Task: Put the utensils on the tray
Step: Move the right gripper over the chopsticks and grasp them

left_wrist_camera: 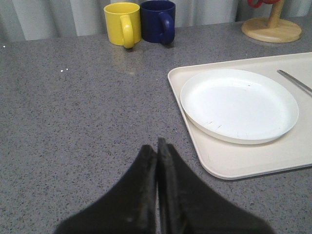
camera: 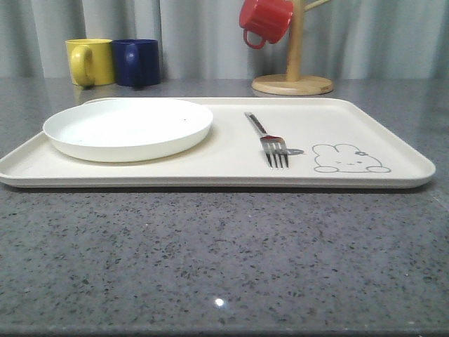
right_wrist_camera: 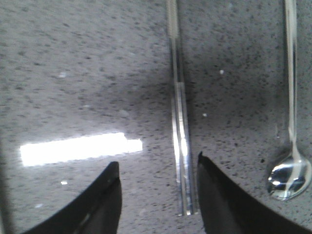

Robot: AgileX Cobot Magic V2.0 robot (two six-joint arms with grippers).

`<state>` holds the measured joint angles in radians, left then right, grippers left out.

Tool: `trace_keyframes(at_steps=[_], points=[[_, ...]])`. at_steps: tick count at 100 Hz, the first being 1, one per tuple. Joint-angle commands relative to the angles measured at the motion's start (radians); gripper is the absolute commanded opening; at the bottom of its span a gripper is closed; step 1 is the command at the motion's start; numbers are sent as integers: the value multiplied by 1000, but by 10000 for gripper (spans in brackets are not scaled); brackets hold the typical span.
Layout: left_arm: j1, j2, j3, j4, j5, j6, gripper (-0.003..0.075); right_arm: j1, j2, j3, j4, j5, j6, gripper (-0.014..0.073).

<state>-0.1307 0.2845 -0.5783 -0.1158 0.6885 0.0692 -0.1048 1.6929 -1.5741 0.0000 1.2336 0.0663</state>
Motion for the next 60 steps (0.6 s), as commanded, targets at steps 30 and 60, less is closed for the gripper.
trace_keyframes(at_steps=[30,60], points=[[-4,9,-26,-6,-70,-11,-19,-71,69,40,36,-26,-81,375],[-4,9,-26,-6,-70,-11,-19,-71,119,40,65,-10,-96,373]])
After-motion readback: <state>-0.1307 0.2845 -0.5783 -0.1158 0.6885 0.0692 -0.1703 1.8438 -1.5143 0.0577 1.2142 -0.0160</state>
